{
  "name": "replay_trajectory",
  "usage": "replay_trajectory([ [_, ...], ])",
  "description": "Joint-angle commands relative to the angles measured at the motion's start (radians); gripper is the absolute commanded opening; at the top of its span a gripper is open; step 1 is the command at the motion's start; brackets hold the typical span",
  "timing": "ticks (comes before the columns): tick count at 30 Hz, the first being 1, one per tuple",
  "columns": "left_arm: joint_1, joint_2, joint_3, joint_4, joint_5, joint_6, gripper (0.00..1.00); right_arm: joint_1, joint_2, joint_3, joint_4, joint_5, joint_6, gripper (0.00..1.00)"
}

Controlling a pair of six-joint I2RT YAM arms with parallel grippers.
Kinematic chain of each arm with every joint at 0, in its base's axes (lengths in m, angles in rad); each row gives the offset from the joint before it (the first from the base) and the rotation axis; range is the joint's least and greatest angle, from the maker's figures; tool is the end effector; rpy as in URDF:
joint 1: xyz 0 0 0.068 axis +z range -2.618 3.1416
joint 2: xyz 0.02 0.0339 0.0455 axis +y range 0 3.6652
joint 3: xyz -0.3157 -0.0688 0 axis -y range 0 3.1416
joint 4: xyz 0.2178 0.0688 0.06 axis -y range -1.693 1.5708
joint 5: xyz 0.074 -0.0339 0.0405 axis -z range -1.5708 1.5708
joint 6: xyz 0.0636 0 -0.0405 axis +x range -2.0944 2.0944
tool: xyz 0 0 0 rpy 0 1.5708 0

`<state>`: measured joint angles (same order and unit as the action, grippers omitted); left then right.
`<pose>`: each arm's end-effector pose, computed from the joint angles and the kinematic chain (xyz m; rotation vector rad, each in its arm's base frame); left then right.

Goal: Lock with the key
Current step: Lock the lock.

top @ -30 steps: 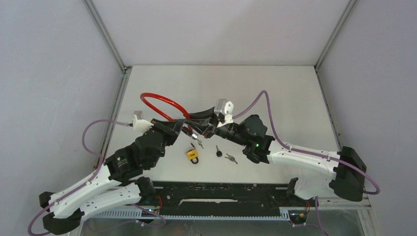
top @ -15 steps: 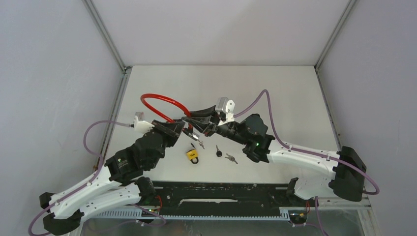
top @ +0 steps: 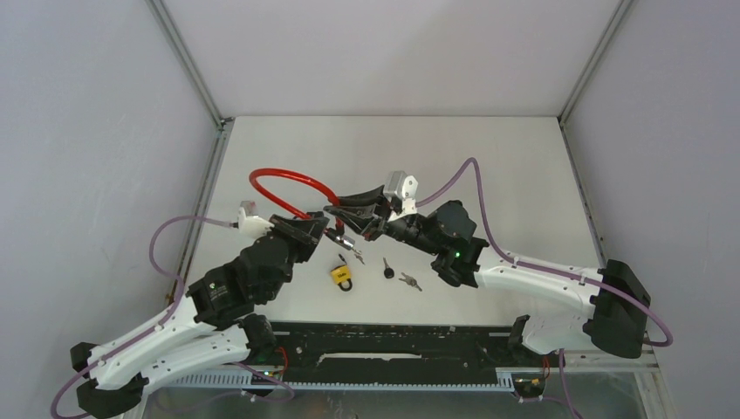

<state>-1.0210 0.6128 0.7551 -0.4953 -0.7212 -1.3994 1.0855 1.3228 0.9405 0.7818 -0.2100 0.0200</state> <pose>0.0792 -0.0489 0.3433 -0.8433 1.7624 -0.9814 0.1247 0.2649 0.4469 -0.7973 0.9654 1.0897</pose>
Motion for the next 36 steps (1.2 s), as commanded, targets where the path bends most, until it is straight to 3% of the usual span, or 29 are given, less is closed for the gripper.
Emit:
replay_trajectory([
  [1,-0.008,-0.005,-0.002,0.059,0.005,-0.037,0.00,0.000,-0.016,-0.004,0.077,-0.061,0.037,0.00],
  [18,-0.008,-0.015,0.001,0.070,0.011,-0.055,0.00,-0.002,-0.030,-0.059,0.045,-0.040,-0.017,0.00],
  [36,-0.008,0.018,-0.013,0.099,0.055,-0.049,0.00,-0.054,-0.029,-0.060,0.144,-0.013,0.017,0.00],
])
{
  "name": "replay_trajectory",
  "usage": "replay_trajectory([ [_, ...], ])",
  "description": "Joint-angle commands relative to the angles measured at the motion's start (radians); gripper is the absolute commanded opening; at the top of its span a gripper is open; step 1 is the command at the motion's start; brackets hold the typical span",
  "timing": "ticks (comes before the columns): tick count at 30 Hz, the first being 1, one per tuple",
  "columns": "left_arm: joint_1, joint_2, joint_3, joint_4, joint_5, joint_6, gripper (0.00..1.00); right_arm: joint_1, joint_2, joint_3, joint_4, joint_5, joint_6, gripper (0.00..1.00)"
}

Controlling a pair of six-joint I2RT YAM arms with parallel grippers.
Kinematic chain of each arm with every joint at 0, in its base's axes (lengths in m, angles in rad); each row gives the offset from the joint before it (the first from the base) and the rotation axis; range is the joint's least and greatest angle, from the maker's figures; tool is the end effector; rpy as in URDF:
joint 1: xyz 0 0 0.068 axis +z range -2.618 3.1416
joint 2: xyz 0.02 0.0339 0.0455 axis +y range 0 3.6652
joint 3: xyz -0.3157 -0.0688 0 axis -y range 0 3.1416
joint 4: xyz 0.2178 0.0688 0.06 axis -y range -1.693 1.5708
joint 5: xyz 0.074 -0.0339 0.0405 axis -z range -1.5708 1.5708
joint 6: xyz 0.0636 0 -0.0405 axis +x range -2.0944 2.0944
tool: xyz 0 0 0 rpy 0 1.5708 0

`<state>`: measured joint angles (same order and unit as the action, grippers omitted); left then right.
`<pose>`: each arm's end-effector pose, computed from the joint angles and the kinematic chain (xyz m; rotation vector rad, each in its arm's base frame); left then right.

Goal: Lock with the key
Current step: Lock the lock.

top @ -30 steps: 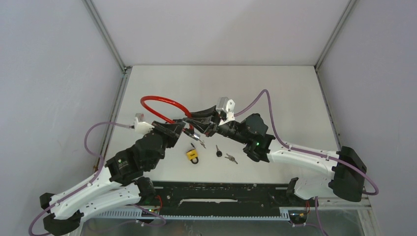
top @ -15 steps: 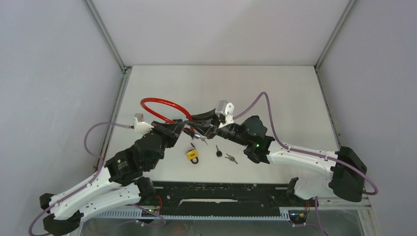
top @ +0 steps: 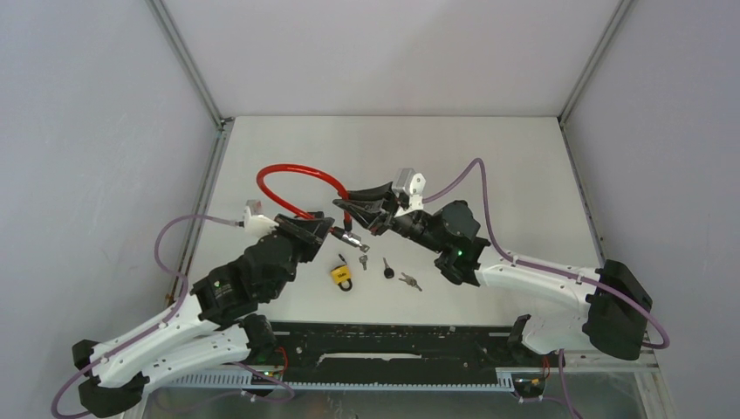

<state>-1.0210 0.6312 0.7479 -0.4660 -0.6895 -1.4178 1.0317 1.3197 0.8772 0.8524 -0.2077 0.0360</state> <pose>0.0816 -0.0557 0.3426 -0.8472 1.7780 -1.0193 0.1371 0.2548 0.4346 -0.7537 0.9802 1.0571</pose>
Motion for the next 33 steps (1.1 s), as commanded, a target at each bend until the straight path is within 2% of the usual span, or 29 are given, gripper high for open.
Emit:
replay_trajectory([
  [1,-0.008,0.001,-0.005,0.072,0.024,-0.030,0.00,-0.002,-0.027,0.003,0.069,-0.015,0.000,0.00],
  [14,-0.008,-0.005,-0.011,0.084,0.024,-0.027,0.00,0.001,-0.036,0.003,0.046,-0.041,0.036,0.00],
  [22,-0.008,-0.080,-0.098,0.270,0.046,0.016,0.00,0.014,-0.039,-0.031,0.111,-0.041,0.107,0.00],
  [33,-0.008,-0.155,-0.184,0.415,0.064,0.055,0.00,0.022,-0.073,-0.056,0.146,-0.020,0.133,0.00],
])
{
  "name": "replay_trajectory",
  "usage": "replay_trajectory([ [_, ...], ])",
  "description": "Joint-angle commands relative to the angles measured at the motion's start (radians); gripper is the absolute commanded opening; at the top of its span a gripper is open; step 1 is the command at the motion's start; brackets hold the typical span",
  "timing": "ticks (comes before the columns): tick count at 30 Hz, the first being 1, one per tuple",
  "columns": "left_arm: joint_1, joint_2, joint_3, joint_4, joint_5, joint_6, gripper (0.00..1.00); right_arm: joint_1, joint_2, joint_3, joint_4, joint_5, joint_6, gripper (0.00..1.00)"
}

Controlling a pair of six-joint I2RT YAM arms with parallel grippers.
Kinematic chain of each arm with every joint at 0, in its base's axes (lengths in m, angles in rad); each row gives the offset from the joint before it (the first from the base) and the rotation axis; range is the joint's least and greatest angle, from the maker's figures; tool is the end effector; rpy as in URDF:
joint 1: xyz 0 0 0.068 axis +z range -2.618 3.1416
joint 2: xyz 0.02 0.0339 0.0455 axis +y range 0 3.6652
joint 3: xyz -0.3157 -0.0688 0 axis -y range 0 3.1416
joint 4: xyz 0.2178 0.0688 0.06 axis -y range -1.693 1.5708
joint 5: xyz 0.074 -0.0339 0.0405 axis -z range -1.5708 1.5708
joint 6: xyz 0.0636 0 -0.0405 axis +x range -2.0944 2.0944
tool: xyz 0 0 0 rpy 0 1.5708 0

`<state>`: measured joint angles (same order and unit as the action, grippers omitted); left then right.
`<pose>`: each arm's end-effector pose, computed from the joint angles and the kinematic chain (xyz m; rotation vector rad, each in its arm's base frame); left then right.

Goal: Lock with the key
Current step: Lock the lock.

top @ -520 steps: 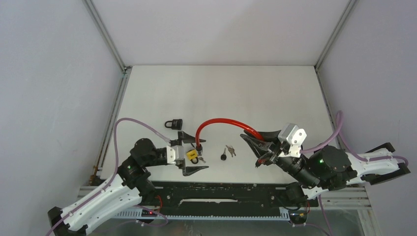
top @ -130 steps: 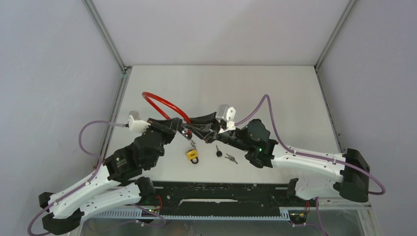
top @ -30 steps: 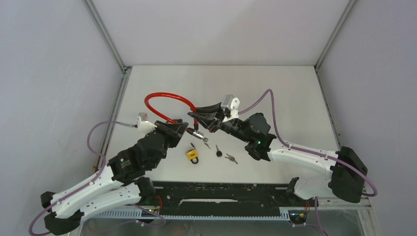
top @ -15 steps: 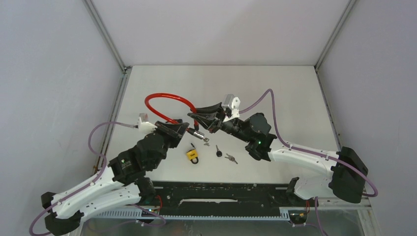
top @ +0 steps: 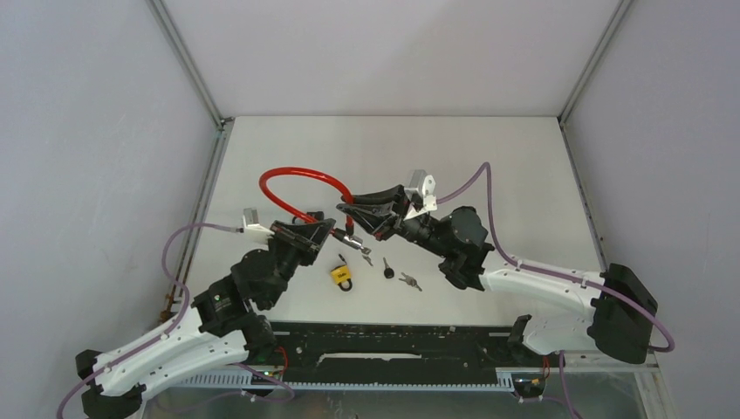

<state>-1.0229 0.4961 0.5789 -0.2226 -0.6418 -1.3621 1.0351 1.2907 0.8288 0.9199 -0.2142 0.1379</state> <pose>0.0732 -0.0469 0.3242 -0.8028 1.6583 -1.2123 0.1295 0.2447 0.4337 -0.6971 0.9769 1.1583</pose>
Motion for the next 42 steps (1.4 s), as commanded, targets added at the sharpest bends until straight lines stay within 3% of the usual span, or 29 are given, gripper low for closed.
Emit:
replay_trajectory([
  [1,-0.006,-0.024,-0.022,0.182,0.021,-0.001,0.00,0.021,-0.050,-0.012,0.082,-0.008,0.031,0.00],
  [24,-0.006,-0.076,-0.041,0.284,0.040,-0.020,0.00,0.117,-0.167,-0.131,0.055,0.169,-0.118,0.00],
  [42,-0.006,-0.082,-0.053,0.353,0.085,0.019,0.00,0.128,-0.155,-0.185,0.008,0.349,-0.076,0.00],
])
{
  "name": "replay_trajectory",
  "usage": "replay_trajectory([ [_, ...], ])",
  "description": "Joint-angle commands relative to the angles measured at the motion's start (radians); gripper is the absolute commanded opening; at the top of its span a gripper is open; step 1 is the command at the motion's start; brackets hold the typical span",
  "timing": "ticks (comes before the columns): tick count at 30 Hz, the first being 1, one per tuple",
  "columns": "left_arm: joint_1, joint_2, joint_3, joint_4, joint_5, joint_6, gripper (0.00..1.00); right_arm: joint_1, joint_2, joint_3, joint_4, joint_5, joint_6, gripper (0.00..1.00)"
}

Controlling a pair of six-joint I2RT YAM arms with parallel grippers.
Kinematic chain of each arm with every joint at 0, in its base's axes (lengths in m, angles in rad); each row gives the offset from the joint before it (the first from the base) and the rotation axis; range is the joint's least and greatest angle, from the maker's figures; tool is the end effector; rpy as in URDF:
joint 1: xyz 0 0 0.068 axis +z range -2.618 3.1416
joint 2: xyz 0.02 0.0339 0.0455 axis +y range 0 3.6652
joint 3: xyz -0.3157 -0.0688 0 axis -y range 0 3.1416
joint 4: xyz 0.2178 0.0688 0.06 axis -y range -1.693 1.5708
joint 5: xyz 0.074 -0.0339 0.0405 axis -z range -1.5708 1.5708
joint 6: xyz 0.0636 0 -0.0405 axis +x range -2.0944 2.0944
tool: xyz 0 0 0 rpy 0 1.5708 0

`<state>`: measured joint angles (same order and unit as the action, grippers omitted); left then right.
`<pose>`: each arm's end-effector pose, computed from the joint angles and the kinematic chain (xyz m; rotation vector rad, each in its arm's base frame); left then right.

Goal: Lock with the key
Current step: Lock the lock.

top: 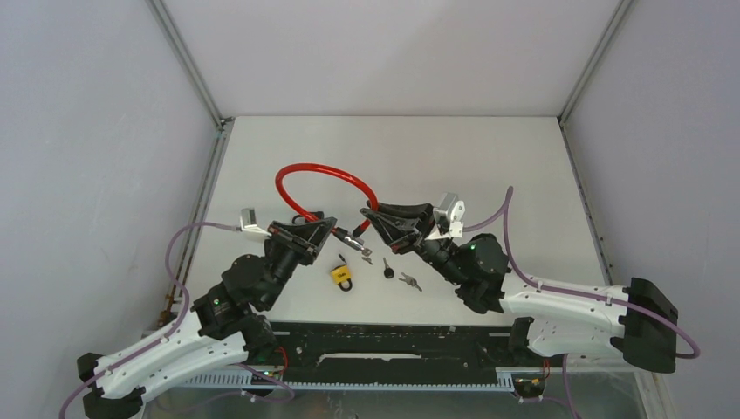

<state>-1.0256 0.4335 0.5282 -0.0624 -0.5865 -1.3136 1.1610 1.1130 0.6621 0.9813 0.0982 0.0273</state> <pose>0.0672 -0.0429 0.3305 -0.7432 1.5532 -1.3691 0.0938 0.2003 0.4252 -0.5076 0.9719 1.0231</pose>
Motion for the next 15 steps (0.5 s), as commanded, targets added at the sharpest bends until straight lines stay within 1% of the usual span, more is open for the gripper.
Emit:
replay_trajectory([
  [1,-0.004,-0.018,-0.002,0.197,0.030,-0.028,0.00,0.001,0.028,-0.019,-0.054,0.040,0.041,0.00],
  [15,-0.004,-0.007,-0.004,0.222,0.028,-0.013,0.00,0.004,0.056,-0.052,-0.079,0.046,0.129,0.00],
])
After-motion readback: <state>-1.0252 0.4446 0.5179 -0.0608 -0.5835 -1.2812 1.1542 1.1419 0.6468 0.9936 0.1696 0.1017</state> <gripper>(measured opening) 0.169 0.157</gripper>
